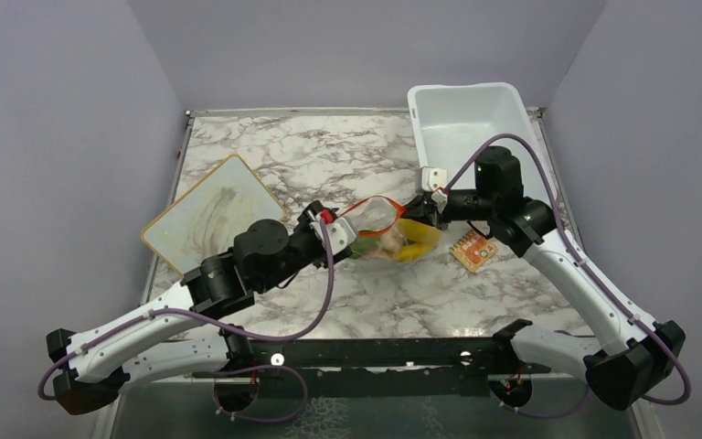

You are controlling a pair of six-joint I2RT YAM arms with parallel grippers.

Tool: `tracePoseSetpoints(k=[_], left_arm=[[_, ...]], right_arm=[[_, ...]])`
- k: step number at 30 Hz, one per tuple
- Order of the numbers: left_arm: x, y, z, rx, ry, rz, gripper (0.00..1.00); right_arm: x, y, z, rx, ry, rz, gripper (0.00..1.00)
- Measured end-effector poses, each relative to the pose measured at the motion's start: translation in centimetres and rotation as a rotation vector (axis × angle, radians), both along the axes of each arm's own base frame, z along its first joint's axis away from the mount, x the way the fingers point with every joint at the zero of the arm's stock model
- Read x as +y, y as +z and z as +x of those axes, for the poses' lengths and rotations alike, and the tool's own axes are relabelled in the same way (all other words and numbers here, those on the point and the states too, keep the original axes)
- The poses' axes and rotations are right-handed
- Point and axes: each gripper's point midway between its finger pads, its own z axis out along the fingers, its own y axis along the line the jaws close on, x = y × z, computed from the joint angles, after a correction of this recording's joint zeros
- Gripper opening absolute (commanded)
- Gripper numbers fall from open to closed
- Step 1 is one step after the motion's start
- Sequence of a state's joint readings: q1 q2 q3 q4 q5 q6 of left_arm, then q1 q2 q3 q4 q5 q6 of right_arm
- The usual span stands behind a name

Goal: Place the food in the zip-top bag and seal the zipper
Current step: Pick up the zipper food storage bag at the center of the board, then zip the zipper food storage bag at the center of the board.

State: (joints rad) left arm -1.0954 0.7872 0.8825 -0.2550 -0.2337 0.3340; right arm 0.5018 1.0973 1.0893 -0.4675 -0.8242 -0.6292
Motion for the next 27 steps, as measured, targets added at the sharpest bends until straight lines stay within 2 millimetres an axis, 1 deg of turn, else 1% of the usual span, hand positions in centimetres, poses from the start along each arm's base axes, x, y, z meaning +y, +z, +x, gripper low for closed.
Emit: tracePoseSetpoints(k=[2,4,6,8,11,14,17,21,24,27], left_arm=[[-0.6,1.5,-0.4,0.015,-0.027,-0.035,0.73],[-1.1,3.0,-1.1,0.02,-0.073,-0.073,0.79],[-1.6,3.9,-2.1,0.023,-0.133,-0.096,0.81],[-2.3,4.1,-2.9,0.028,-0.195,-0.1,0.81],[-3.6,3.6,-3.6,0.041,-0.266,-0.071,0.81],[-5.0,3.0,-3.5,0.06,-0.302,-0.034,0.79],[-6.6,1.1,-2.9,0.099,-0.316,0.031,0.8],[-7.6,-1.2,-2.5,0.147,-0.316,0.096,0.82],[-8.0,-1.5,-2.1,0.15,-0.312,0.114,0.82],[-8.3,-1.4,-1.4,0.139,-0.288,0.125,0.79]], right_arm=[[0.1,-0.9,-0.3,0.042,0.009,-0.01,0.01],[0.1,-1.7,-0.6,0.082,0.015,-0.022,0.01],[0.2,-2.4,-0.8,0.12,0.027,-0.031,0.01],[0.5,-2.7,-1.0,0.143,0.049,-0.028,0.01],[0.9,-3.0,-1.5,0.169,0.087,-0.019,0.01],[1.1,-3.1,-1.8,0.181,0.115,-0.011,0.01],[1.3,-2.9,-2.1,0.182,0.137,-0.003,0.01],[1.4,-2.8,-2.2,0.183,0.152,0.004,0.01],[1.5,-2.7,-2.5,0.187,0.171,0.013,0.01],[1.7,-2.5,-2.8,0.178,0.198,0.029,0.01]])
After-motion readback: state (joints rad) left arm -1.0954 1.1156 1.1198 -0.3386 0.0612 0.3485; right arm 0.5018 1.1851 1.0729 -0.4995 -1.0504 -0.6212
